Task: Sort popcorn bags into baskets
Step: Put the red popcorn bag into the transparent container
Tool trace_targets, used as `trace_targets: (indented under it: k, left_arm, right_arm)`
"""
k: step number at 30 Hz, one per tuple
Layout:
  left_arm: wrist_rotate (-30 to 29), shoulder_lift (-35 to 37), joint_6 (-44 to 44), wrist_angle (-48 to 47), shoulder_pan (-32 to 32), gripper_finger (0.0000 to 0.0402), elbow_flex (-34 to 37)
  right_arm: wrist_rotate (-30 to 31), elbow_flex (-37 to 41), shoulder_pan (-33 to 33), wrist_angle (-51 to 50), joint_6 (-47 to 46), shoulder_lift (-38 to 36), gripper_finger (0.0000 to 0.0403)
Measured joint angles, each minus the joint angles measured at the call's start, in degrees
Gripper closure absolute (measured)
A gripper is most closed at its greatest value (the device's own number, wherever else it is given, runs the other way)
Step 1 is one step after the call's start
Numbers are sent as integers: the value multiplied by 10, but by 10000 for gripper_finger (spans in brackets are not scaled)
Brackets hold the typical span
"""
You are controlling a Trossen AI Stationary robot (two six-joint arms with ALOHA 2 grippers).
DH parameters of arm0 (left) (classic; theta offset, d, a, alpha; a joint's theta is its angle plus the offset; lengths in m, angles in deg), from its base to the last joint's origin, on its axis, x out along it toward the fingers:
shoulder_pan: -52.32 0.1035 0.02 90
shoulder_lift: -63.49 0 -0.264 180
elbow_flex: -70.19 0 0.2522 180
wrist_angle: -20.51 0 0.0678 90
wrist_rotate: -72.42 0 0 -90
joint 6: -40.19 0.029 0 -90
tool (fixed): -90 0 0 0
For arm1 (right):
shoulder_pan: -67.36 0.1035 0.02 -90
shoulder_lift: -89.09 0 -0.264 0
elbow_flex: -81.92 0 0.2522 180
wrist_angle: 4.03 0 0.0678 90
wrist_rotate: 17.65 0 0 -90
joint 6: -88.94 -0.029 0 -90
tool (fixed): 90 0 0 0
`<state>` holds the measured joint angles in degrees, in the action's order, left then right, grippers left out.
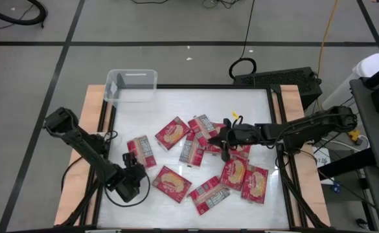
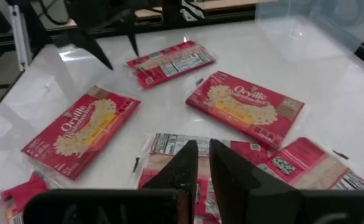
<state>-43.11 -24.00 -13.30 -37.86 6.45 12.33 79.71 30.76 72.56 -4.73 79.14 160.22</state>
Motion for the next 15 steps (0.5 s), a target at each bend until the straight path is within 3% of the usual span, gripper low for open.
trace_targets:
  k: [4,10,15]
  left_arm:
    - [-16,-30,-10,-25,8,146,0]
    - [8,-53,9,-12,26,199,9]
    - [17,-53,30,-7,34,275,13]
  right_arm:
    - [1,16,2,31,17,0,369]
    - [2,39,0,73,36,0,369]
    - [3,50,1,94,36,0,369]
